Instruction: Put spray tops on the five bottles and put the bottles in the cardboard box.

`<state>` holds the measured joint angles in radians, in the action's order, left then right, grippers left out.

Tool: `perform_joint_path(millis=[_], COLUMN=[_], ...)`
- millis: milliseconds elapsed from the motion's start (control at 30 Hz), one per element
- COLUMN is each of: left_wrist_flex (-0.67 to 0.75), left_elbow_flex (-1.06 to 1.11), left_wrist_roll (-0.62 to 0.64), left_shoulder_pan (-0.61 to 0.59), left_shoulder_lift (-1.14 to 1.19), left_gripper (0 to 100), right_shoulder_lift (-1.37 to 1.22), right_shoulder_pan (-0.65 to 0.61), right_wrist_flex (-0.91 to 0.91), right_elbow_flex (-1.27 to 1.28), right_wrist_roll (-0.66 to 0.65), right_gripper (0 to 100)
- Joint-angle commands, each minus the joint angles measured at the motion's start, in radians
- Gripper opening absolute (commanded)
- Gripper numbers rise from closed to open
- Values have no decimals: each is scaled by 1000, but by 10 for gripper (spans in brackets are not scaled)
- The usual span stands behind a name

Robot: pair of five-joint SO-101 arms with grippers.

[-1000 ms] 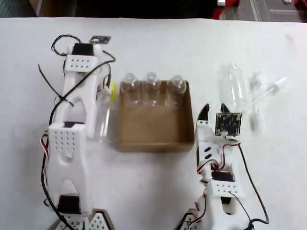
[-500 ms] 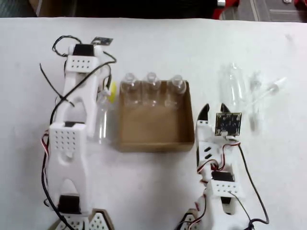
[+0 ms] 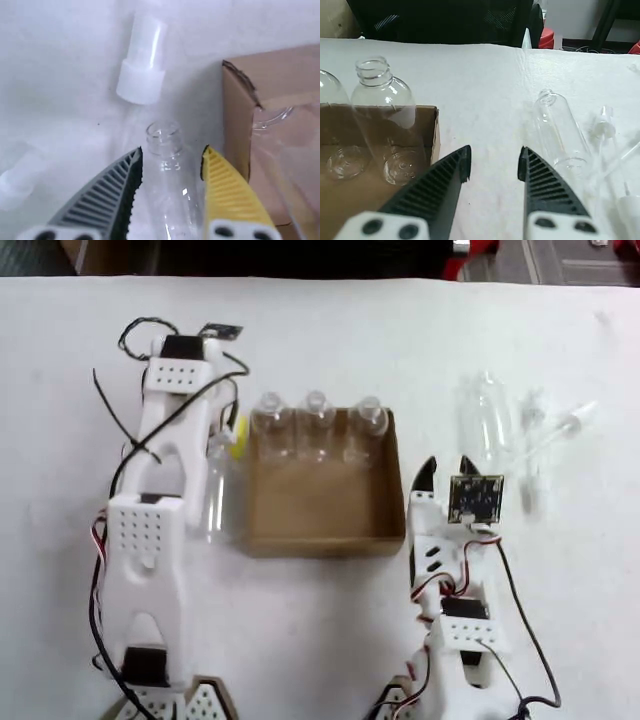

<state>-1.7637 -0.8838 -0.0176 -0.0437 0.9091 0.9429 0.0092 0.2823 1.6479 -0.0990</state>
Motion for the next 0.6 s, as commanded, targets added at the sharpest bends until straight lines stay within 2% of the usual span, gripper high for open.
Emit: perform_joint_path(millis=[0,167,333,567], left_wrist_flex=[21,21,23,23], left_elbow_flex=[-43,-43,-43,-43], left_wrist_roll=[-12,-12,-12,-18], left_shoulder_pan=[8,10,8,8], left_shoulder_lift=[-19,-19,-19,-19], left_gripper=[180,177,121,120], right_shoulder_lift=[-10,-10,-10,-10], right_shoulder_pan=[-12,-12,-12,-12], right_wrist_flex=[-2,-2,-2,-2], right_elbow_flex=[-18,-18,-18,-18], right_wrist_roll=[-14,-14,-14,-14], right_gripper=[144,144,144,144])
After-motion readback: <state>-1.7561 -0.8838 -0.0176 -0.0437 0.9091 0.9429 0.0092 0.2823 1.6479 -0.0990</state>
